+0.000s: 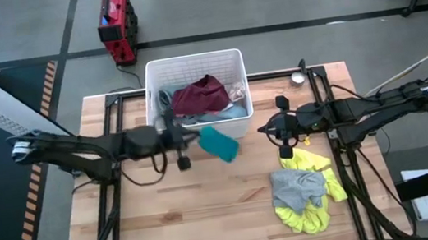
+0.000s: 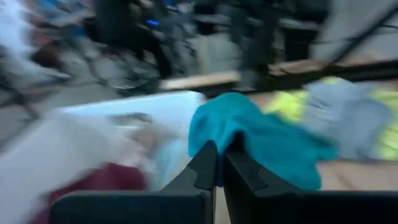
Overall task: Sort clothes
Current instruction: Put the blue sock into the white laundry bin
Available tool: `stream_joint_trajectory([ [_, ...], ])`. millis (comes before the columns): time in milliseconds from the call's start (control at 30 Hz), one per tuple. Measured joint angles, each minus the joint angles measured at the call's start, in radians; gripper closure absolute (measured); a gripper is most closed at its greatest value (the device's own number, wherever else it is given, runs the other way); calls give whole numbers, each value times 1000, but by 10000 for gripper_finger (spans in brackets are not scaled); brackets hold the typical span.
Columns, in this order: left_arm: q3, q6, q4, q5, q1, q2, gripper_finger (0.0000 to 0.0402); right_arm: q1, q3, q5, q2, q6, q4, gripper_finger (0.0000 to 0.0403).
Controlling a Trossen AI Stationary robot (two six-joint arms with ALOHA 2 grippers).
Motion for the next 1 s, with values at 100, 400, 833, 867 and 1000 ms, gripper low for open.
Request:
stream_joint_trajectory([
  [100,9,54,6,-58,50,-51,401,0,0,0,0,0,12,403],
  [400,16,95,-95,-141,320,-73,401,0,-18,0,0,0,25,403],
  [833,11,37,-226,-123,536,-10,390,0,-42,1,0,37,43,403],
  [867,11,37,-225,-123,536,-2,383,0,-42,1,0,45,43,403],
  [1000,11,36,-224,-122,536,23,341,0,-42,1,0,56,43,401],
])
